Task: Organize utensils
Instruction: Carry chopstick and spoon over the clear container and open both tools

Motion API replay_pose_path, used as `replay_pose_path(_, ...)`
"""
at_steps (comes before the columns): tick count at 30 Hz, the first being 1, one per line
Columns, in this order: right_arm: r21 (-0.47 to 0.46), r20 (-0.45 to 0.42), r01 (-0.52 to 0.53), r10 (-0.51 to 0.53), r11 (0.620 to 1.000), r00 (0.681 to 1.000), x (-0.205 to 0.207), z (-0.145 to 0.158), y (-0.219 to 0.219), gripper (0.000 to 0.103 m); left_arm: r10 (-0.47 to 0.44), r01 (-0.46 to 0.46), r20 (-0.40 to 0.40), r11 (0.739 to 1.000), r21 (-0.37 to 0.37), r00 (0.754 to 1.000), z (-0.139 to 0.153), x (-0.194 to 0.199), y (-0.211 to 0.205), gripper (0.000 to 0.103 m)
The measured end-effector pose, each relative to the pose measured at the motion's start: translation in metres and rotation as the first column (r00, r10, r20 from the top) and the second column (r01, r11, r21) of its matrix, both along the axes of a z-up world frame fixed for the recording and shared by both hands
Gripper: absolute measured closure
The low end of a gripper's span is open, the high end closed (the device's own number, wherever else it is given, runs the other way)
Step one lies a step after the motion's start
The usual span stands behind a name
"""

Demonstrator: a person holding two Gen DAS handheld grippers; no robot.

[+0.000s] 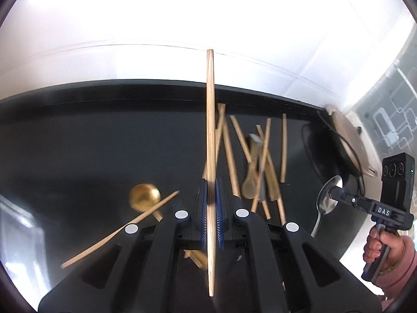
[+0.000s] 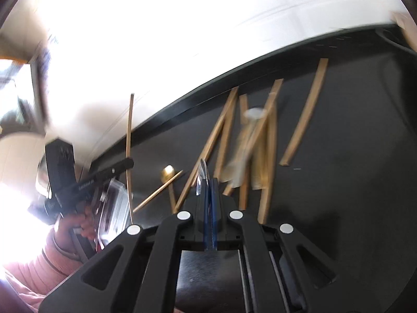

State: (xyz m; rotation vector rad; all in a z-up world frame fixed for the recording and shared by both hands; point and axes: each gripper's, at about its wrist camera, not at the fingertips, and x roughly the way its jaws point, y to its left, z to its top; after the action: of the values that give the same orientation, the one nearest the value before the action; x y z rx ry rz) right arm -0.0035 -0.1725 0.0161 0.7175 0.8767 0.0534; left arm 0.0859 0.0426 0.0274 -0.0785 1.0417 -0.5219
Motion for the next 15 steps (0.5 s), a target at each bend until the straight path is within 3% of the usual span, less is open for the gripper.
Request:
replay_pose_path(4,-0.022,-0.025,-0.162,0.161,0.987,0.987,0.030,-0.010,0.045,0.100,0.105,-0.111,0.043,0.983,0.144,0.994,0.015,-0.020,0.036,0.098)
replay_pose_path(8,0.003,-0.021,-0.285,0.285,0.959,0.958,0.055,-0.017,0.090,0.100,0.203,-0.211,0.059,0.958,0.193,0.977,0.029,-0.040,0.090,0.098)
replay_pose_path(15,0.066,0.072,-0.435,0.431,0.898,0.900,0.097,0.019,0.181,0.100,0.256,-0.270,0.092,0.939,0.213,0.962,0.053,-0.056,0.166,0.098)
